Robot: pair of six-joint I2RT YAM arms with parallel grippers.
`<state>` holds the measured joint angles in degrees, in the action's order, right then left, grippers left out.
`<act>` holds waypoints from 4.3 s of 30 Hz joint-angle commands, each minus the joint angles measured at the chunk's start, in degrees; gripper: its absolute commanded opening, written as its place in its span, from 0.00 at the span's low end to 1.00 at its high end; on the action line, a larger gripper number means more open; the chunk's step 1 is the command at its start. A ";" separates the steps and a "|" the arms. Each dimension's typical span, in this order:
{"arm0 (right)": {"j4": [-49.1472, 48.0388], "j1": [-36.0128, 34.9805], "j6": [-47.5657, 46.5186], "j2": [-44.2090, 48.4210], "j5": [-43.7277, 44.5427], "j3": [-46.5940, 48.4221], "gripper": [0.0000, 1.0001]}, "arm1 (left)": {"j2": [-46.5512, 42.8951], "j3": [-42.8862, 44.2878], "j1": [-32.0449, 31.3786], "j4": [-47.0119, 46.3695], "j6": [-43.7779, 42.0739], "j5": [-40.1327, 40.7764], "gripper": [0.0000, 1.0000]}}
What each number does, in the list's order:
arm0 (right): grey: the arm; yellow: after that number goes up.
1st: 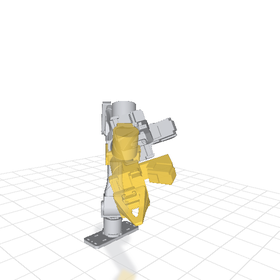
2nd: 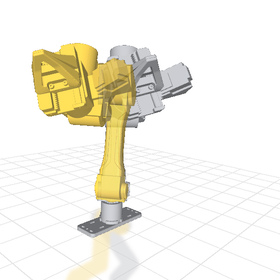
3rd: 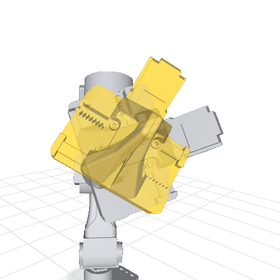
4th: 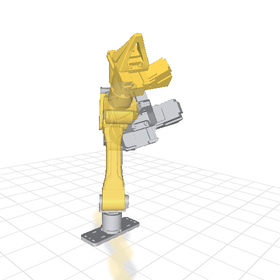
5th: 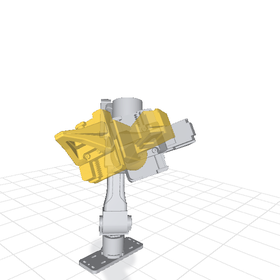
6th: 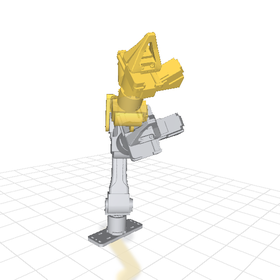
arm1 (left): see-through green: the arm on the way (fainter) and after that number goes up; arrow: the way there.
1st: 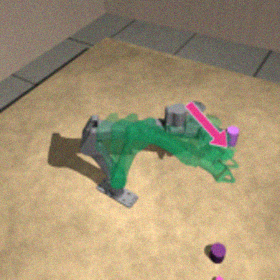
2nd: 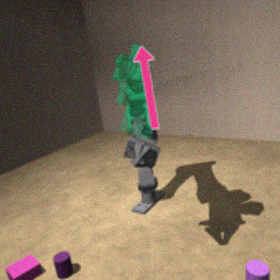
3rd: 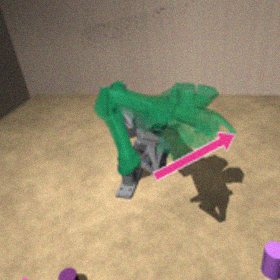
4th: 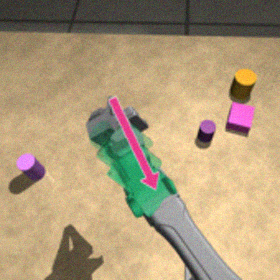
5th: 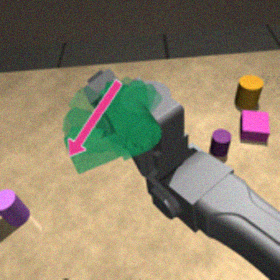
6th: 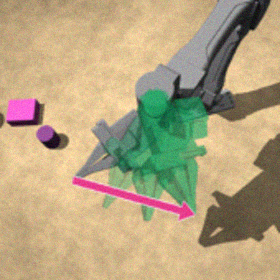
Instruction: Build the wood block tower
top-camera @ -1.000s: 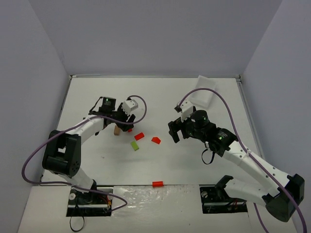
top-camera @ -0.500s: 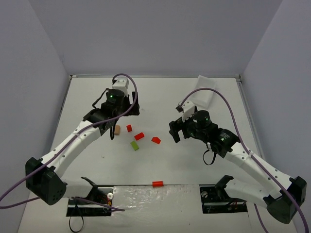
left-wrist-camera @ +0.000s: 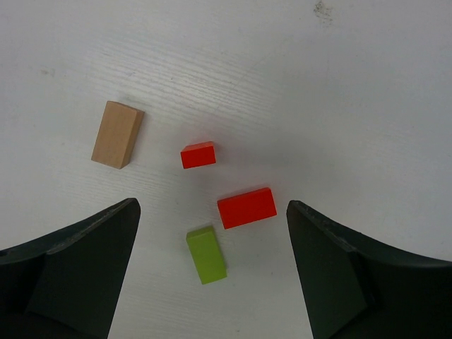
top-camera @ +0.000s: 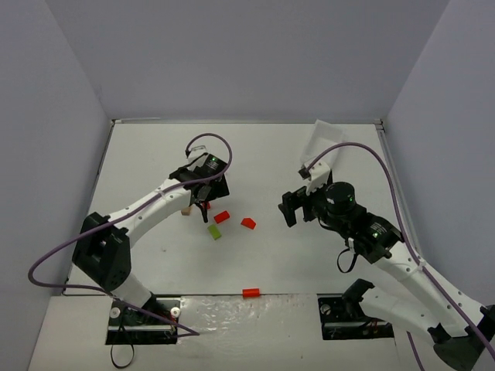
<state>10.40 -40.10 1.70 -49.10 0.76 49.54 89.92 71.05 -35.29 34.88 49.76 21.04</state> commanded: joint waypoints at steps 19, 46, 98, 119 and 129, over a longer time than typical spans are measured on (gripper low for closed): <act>0.85 0.46 -2.53 3.58 3.13 -1.02 1.00 | 9.11 5.41 4.45 3.24 7.89 -3.12 0.56; 0.94 0.54 -3.10 2.17 3.20 -1.46 1.00 | 12.12 6.21 6.55 3.17 8.16 -4.95 0.34; 0.76 0.72 -3.28 -4.86 2.05 1.00 1.00 | -1.50 -0.74 16.65 -3.86 -37.37 -20.95 0.00; 0.85 0.72 -3.53 -5.87 1.93 1.56 1.00 | 2.20 -0.49 18.34 -4.69 -37.78 -20.97 0.00; 0.85 0.72 -3.30 -6.27 1.70 1.53 1.00 | 2.96 -0.58 18.84 -6.04 -37.28 -22.68 0.00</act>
<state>13.98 -39.72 -1.58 -55.06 2.17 48.45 93.33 69.60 -16.96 31.70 12.53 -0.63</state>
